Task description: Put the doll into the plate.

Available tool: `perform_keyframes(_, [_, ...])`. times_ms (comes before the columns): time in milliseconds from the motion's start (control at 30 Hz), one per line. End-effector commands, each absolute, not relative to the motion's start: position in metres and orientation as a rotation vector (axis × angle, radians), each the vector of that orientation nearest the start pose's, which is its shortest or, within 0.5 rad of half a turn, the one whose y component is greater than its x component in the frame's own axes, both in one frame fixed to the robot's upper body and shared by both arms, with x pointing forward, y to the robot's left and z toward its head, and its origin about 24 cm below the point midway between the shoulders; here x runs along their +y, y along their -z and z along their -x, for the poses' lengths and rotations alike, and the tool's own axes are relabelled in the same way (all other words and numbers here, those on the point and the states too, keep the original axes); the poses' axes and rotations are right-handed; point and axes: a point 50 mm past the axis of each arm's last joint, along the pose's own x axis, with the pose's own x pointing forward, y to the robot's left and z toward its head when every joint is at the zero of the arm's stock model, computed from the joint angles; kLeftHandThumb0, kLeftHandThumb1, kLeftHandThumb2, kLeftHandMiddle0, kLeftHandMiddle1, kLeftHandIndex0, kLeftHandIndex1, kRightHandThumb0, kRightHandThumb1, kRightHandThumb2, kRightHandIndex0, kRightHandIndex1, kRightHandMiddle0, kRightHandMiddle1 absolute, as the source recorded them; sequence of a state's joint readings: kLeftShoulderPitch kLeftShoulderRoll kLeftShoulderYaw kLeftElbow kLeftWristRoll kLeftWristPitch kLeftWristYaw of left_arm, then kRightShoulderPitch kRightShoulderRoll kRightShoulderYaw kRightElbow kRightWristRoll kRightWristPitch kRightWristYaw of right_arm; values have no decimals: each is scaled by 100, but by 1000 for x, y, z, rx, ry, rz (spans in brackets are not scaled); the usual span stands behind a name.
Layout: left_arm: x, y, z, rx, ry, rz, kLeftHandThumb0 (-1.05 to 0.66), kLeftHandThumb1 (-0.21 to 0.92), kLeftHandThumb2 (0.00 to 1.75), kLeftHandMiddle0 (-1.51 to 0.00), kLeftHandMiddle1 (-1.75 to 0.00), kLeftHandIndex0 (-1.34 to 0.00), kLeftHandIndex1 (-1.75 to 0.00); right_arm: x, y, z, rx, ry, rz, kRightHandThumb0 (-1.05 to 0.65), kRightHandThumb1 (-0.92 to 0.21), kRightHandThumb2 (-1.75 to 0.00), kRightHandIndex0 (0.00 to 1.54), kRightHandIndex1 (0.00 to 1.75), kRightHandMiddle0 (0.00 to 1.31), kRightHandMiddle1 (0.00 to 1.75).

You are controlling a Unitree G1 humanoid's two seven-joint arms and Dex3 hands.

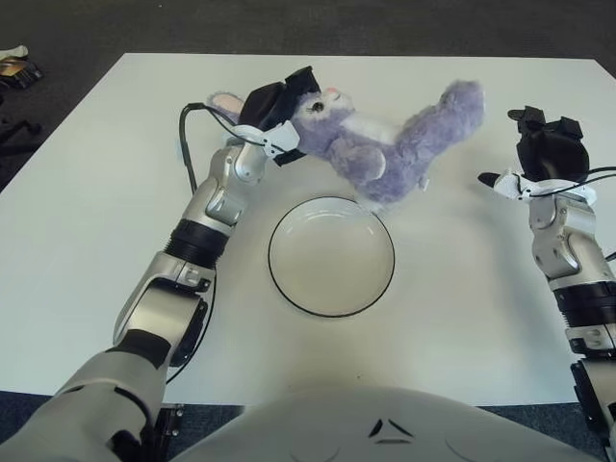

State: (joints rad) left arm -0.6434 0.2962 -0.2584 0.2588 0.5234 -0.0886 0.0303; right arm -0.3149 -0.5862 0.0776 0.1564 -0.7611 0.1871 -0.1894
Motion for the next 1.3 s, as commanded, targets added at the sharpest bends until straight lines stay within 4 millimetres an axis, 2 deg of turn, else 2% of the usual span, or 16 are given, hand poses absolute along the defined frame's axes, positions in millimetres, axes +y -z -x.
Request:
perform_keyframes(0, [112, -171, -341, -555, 177, -905, 0, -6, 175, -88, -175, -68, -175, -248, -126, -306, -179, 337, 1300, -54, -53, -81, 9, 116, 0, 85])
perform_keyframes(333, [120, -171, -329, -566, 155, -899, 0, -6, 175, -88, -175, -67, -175, -238, -129, -305, -242, 317, 1293, -60, -70, -68, 7, 112, 0, 78])
perform_keyframes(633, [128, -166, -321, -573, 122, -910, 0, -6, 175, -88, -174, -68, -175, -235, -131, -304, -235, 303, 1306, -63, -77, -61, 3, 113, 0, 70])
perform_keyframes(933, [137, -160, -313, -586, 83, -916, -1, -16, 174, -94, -175, -90, -144, -236, -131, -304, -211, 291, 1330, -65, -81, -57, 3, 122, 0, 68])
perform_keyframes(1267, [140, -157, -303, -591, 62, -892, -2, -10, 164, -89, -175, -92, -132, -238, -131, -304, -200, 296, 1342, -63, -80, -55, 3, 126, 0, 71])
